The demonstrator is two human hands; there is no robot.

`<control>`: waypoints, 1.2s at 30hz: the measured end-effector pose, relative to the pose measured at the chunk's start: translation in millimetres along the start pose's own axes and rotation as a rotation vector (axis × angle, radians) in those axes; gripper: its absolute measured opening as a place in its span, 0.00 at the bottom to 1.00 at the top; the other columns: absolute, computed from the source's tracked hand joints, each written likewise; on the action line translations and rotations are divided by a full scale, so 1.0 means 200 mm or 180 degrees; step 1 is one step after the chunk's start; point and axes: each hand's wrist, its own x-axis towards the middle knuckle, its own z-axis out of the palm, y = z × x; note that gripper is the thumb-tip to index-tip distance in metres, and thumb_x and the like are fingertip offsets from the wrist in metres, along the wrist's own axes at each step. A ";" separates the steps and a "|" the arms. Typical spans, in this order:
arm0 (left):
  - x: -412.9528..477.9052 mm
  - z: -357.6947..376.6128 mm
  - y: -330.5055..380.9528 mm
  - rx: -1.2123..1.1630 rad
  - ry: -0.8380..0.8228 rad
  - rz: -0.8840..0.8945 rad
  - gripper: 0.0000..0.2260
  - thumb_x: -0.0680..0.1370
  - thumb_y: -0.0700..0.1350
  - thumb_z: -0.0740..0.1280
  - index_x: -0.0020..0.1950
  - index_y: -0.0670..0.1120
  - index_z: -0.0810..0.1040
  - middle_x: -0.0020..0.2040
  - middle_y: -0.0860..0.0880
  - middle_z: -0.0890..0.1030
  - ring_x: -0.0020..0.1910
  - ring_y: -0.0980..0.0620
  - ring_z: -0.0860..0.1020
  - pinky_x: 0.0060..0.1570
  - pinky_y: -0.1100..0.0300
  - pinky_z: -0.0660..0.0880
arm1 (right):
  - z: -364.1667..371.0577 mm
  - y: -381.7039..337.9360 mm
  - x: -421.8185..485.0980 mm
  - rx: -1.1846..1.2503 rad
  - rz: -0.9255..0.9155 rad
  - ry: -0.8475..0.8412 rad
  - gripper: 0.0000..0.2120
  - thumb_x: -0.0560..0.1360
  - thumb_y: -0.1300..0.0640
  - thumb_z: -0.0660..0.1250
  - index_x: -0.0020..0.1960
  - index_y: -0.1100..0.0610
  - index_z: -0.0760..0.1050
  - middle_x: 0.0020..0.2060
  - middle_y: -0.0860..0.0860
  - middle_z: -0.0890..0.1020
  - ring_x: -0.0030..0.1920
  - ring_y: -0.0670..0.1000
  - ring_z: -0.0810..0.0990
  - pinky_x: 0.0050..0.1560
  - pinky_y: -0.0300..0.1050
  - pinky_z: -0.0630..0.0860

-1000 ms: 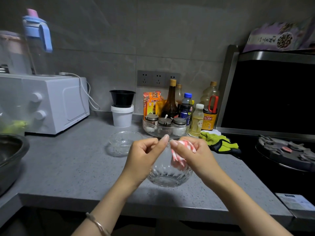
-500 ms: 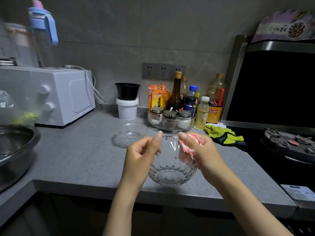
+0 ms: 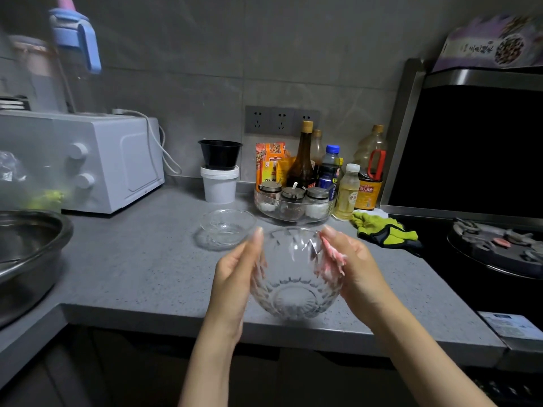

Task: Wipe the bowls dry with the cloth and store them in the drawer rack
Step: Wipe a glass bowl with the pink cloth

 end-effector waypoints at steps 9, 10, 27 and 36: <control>-0.01 0.10 0.00 -0.0329 0.0126 -0.0196 0.26 0.67 0.57 0.73 0.47 0.32 0.77 0.43 0.38 0.82 0.41 0.41 0.81 0.45 0.49 0.78 | -0.03 -0.06 0.01 -0.0113 -0.0018 -0.0246 0.18 0.64 0.41 0.71 0.36 0.56 0.77 0.30 0.54 0.81 0.30 0.52 0.79 0.37 0.40 0.77; -0.01 0.10 -0.01 -0.0513 0.0191 -0.0324 0.21 0.68 0.56 0.69 0.48 0.39 0.81 0.46 0.43 0.84 0.44 0.45 0.83 0.47 0.49 0.79 | -0.03 -0.05 0.01 0.0018 0.0090 -0.0189 0.19 0.65 0.41 0.71 0.38 0.58 0.77 0.31 0.54 0.81 0.30 0.52 0.79 0.39 0.41 0.77; 0.06 0.16 0.02 -0.0199 -0.0226 -0.0345 0.36 0.62 0.62 0.76 0.50 0.31 0.76 0.51 0.31 0.77 0.47 0.39 0.74 0.58 0.35 0.70 | -0.08 -0.12 0.02 -0.0101 0.0084 0.0056 0.16 0.68 0.44 0.68 0.37 0.58 0.76 0.31 0.58 0.81 0.29 0.52 0.78 0.41 0.43 0.75; 0.12 0.15 -0.06 -0.1383 0.0346 -0.0981 0.11 0.77 0.57 0.62 0.52 0.53 0.79 0.36 0.48 0.84 0.35 0.52 0.82 0.46 0.45 0.80 | -0.05 0.07 -0.06 0.0254 0.0034 0.0635 0.20 0.70 0.42 0.58 0.41 0.57 0.79 0.37 0.53 0.85 0.40 0.50 0.84 0.52 0.44 0.78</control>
